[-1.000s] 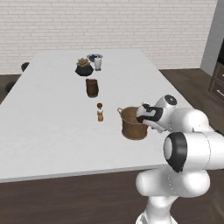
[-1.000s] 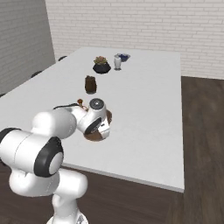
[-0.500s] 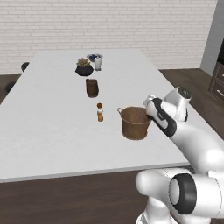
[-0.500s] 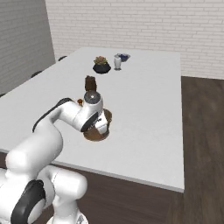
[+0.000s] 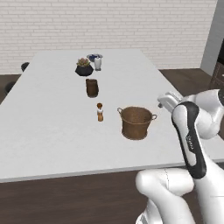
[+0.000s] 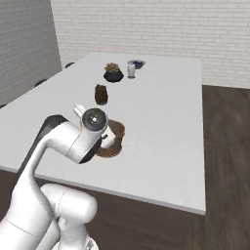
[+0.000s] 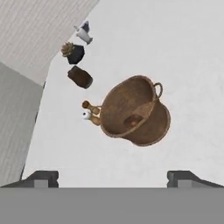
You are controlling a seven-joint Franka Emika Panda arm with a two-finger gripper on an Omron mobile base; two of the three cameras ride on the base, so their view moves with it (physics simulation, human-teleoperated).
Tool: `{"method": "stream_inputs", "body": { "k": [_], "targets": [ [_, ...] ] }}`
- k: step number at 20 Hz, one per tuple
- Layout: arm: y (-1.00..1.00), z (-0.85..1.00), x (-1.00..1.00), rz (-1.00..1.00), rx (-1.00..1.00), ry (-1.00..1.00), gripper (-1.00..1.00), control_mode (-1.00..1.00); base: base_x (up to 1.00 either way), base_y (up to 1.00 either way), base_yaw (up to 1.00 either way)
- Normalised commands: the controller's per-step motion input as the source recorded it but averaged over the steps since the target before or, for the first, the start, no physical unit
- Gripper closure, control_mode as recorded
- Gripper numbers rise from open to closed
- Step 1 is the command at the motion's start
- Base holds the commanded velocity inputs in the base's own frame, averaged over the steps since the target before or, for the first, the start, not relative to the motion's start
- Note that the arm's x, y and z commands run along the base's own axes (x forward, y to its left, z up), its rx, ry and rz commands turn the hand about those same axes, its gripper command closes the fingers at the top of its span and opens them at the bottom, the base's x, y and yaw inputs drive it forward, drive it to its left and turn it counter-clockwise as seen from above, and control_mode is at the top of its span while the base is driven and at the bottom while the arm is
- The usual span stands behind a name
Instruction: Open the cabinet, pick up the bread from the cabinet and place it in the basket. Then move the basket to the dining counter.
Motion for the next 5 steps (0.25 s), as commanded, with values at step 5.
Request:
{"method": "stream_inputs", "body": {
  "k": [5],
  "targets": [
    [0.29, 0.95, -1.00, 0.23, -0.02, -0.18, -1.00, -1.00, 0.00, 0.00, 0.00]
  ]
}}
